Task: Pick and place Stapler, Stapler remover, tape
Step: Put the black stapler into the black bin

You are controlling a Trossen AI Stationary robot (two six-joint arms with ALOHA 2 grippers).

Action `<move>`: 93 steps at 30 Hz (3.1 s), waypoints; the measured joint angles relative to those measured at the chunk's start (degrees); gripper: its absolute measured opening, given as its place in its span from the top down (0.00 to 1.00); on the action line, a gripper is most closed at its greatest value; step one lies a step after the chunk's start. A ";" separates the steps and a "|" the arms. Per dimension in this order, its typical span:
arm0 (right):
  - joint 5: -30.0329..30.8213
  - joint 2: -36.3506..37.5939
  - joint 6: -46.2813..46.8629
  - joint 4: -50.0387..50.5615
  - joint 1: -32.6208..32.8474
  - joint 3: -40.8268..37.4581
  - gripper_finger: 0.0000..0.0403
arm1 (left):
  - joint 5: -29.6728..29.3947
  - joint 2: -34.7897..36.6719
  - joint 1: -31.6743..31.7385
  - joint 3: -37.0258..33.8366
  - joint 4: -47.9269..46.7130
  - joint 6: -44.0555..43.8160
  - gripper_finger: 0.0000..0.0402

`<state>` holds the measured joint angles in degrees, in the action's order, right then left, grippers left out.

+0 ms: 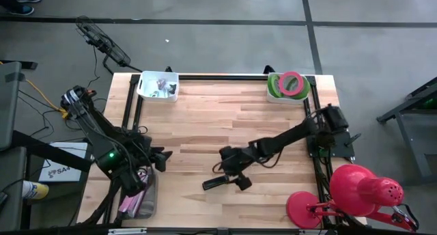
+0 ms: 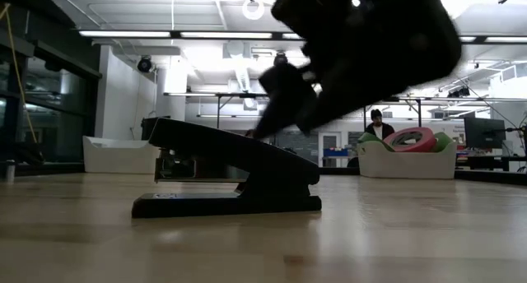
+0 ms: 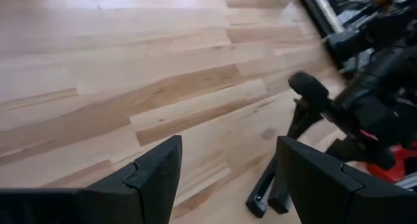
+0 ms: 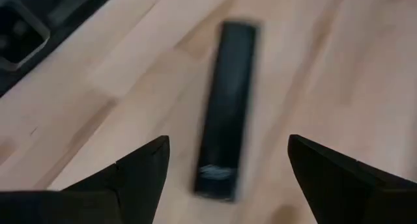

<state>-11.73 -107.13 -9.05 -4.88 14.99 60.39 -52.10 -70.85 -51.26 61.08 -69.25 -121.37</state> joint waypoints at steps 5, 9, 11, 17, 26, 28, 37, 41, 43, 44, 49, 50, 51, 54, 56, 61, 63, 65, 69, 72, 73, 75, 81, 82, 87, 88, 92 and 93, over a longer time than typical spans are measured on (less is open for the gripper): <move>0.94 -4.42 0.02 0.43 2.44 0.32 0.24 | 2.64 -0.11 0.32 -0.02 1.16 2.49 0.39; 3.75 -6.58 0.27 0.29 3.74 0.31 0.24 | 3.04 -0.11 0.28 -0.02 1.68 2.85 0.39; 4.44 -6.93 1.28 -0.11 4.09 0.35 0.24 | 3.08 -0.11 0.28 -0.02 1.68 2.85 0.39; 5.84 -7.08 2.83 -1.55 4.19 0.30 0.24 | 3.08 -0.11 0.28 -0.02 1.85 2.85 0.39; 6.87 -7.15 4.82 -3.48 2.85 0.30 0.24 | 3.40 -0.11 0.28 -0.04 2.25 2.85 0.39; 6.92 -7.15 5.85 -3.43 2.53 0.30 0.24 | 3.39 -0.11 0.28 -0.04 2.25 2.85 0.39; 6.87 -7.15 7.64 -3.42 2.24 0.30 0.39 | 3.47 -0.11 0.28 -0.08 2.25 3.55 0.39; 6.85 -7.15 7.60 -3.41 2.26 0.30 0.52 | 3.50 -0.11 0.28 -0.09 2.27 4.13 0.39; 6.84 -7.15 7.60 -3.41 2.24 0.30 0.61 | 3.50 -0.11 0.28 -0.09 2.27 4.14 0.39; 6.81 -7.13 7.60 -3.43 2.24 0.30 0.65 | 3.50 -0.11 0.28 -0.09 2.27 4.14 0.39; 6.65 -6.88 8.27 -3.24 1.80 0.30 0.71 | 3.49 -0.11 0.28 -0.09 2.27 4.12 0.39; 6.63 -6.66 8.97 -3.01 1.56 0.30 0.71 | 3.48 -0.11 0.28 -0.09 2.27 4.12 0.39; 6.64 -6.29 9.57 -2.30 1.40 0.30 0.71 | 3.49 -0.11 0.28 -0.09 2.27 4.12 0.39; 6.68 -5.25 11.60 -0.94 0.47 0.30 0.71 | 3.46 -0.11 0.28 -0.09 2.29 4.12 0.39; 6.40 -4.20 13.77 -0.38 -0.36 0.19 0.71 | 3.45 -0.11 0.26 -0.09 2.27 4.12 0.39; 7.02 -0.25 15.31 1.46 -2.54 0.21 0.71 | 1.92 -0.11 0.28 -0.09 2.28 4.11 0.39; 7.62 1.67 15.74 3.38 -3.64 0.21 0.71 | 0.88 -0.11 0.28 -0.09 2.00 4.20 0.39; 8.35 3.85 16.38 4.09 -4.88 0.21 0.71 | -0.13 -0.12 0.28 -0.09 1.81 5.53 0.39; 9.08 8.56 16.56 4.42 -7.37 0.24 0.71 | -3.85 -0.11 0.28 -0.09 1.86 8.92 0.39; 10.30 12.61 16.51 4.51 -9.23 0.24 0.71 | -6.84 -0.11 0.28 -0.09 1.94 10.88 0.39; 10.44 14.03 16.38 4.15 -9.88 0.24 0.71 | -7.79 -0.13 0.28 -0.09 2.03 11.71 0.39; 10.42 16.81 15.81 3.43 -11.01 0.24 0.71 | -10.19 -0.11 0.28 -0.09 2.31 12.96 0.39; 8.61 23.23 14.09 -1.30 -14.29 0.32 0.71 | -18.62 -0.11 1.07 -0.09 8.02 22.19 0.39; 8.03 23.96 13.99 -2.24 -14.81 0.32 0.71 | -19.56 -0.11 1.70 -0.09 9.94 24.71 0.39; 3.21 25.20 14.08 -10.15 -17.04 0.32 0.71 | -18.43 1.02 7.55 -0.09 22.67 42.16 0.39; 1.97 25.20 14.52 -11.85 -17.48 0.32 0.71 | -17.46 1.18 9.12 -0.09 26.47 47.30 0.39; -1.65 25.20 15.17 -15.84 -19.12 0.32 0.71 | -12.64 1.66 15.87 -0.09 44.66 71.86 0.39; -2.51 25.20 15.34 -16.43 -19.60 0.32 0.71 | -10.94 1.75 17.32 -0.09 49.10 77.32 0.39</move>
<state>-14.24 -81.93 6.29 -21.31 -4.61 60.71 -63.03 -69.11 -33.95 60.99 -20.15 -44.05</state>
